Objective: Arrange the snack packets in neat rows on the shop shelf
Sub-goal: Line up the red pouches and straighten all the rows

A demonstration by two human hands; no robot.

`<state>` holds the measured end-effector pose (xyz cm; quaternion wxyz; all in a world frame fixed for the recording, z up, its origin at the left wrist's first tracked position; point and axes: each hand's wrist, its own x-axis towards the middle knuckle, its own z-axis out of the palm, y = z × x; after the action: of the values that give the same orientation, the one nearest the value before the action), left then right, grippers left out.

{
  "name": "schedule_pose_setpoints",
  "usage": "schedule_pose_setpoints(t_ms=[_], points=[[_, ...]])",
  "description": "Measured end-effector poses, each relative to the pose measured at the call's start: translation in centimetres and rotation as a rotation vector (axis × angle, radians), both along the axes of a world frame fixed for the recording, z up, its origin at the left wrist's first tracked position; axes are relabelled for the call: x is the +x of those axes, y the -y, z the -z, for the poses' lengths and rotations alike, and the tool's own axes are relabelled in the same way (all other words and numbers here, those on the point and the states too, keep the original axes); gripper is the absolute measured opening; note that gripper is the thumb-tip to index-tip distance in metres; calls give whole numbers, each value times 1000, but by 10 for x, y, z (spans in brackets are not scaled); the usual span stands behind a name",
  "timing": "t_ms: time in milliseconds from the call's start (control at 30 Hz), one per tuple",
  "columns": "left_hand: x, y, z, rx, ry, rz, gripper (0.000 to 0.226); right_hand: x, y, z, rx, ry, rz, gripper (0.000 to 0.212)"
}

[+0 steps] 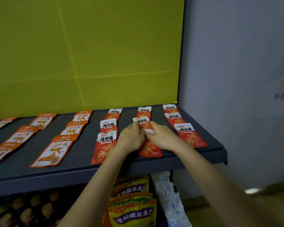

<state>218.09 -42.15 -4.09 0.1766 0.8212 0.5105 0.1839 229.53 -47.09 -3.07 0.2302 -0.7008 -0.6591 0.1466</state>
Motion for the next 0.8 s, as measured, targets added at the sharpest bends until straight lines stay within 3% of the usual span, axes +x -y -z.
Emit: schedule_pose_setpoints(t_ms=[133,300,433,800], points=[[2,-2,3,14,-42,14,48,-2,2,7,51,-21,35,43],[6,-6,-1,-25,62,-12,43,5,-9,2,60,-168,80,53],[11,-11,-7,-49,35,-84,48,6,-24,-4,-17,-219,92,52],[21,-21,-2,21,-27,-139,43,8,-49,-2,-48,-125,111,52]])
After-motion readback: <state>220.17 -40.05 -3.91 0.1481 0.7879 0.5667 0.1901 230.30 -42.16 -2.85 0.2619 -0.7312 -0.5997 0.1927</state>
